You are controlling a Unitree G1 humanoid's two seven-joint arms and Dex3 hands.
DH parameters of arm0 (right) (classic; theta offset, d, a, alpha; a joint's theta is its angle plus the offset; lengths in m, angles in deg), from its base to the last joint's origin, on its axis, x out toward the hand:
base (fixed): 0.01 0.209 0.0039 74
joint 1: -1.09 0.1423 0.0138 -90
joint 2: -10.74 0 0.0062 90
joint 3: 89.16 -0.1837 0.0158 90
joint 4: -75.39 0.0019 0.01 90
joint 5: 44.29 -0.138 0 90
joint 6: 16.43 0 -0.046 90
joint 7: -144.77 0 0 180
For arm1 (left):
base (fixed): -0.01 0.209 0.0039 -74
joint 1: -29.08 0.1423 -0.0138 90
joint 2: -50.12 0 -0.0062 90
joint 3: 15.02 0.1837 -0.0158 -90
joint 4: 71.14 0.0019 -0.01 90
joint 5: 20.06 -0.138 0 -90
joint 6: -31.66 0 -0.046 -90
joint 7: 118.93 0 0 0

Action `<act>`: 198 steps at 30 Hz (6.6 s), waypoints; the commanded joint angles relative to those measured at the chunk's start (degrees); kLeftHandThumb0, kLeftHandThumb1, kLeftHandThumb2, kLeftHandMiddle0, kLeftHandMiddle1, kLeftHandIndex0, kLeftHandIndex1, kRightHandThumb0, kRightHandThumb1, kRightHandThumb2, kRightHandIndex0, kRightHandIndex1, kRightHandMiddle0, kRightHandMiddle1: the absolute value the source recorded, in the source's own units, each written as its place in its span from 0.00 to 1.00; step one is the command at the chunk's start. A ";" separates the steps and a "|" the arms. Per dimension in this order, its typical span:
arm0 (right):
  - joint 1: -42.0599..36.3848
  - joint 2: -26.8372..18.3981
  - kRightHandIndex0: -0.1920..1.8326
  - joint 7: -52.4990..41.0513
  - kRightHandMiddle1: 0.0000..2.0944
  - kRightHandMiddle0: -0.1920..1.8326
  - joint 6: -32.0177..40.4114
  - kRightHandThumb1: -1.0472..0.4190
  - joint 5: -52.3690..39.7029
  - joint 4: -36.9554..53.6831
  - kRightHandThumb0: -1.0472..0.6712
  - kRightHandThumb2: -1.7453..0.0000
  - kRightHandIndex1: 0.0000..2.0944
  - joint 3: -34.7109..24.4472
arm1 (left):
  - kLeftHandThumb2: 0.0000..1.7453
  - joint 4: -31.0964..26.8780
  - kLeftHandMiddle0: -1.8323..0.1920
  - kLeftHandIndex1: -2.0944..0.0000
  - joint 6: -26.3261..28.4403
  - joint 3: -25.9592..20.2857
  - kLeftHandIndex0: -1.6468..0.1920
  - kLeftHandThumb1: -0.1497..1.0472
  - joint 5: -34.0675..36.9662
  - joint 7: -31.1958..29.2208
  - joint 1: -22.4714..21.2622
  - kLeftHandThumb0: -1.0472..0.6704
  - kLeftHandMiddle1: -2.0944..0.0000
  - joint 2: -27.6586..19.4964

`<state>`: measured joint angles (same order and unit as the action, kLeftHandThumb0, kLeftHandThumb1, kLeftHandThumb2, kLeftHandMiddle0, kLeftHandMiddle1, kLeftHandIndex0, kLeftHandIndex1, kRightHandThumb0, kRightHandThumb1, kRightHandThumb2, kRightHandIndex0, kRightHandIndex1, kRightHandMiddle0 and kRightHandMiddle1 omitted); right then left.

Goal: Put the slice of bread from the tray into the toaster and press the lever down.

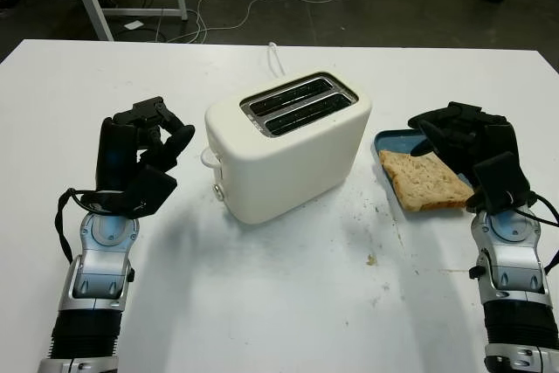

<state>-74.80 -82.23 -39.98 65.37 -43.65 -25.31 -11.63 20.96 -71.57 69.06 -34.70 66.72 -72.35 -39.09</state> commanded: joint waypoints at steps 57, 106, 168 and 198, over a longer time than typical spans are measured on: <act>-5.99 -26.62 0.11 36.74 0.00 0.10 -1.77 0.12 60.14 -18.76 0.24 0.99 0.01 24.77 | 0.22 1.50 0.25 0.32 -3.14 -0.69 0.28 0.89 2.64 -0.53 -1.38 0.13 0.26 -0.56; 5.25 -33.06 0.87 30.21 0.83 0.11 -18.42 0.09 44.95 -18.57 0.29 0.62 0.83 27.05 | 0.22 0.40 0.26 0.30 -6.19 -1.62 0.31 0.89 1.94 -0.40 -0.59 0.13 0.24 -0.98; 4.52 -46.28 0.33 54.30 0.00 0.32 -36.04 0.19 66.28 -25.40 0.11 1.00 0.02 30.50 | 0.21 0.98 0.27 0.29 -6.71 -1.62 0.31 0.89 2.13 -0.59 -0.91 0.14 0.24 -1.14; 10.32 -48.91 0.29 59.22 0.01 0.29 -36.48 0.23 69.63 -31.38 0.15 1.00 0.00 41.78 | 0.21 0.88 0.26 0.29 -6.88 -1.82 0.31 0.89 1.83 -0.28 -1.06 0.14 0.23 -1.26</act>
<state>-64.37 -131.72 18.12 29.41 25.27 -56.30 29.37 21.32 -77.88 67.27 -32.61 66.28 -73.20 -39.79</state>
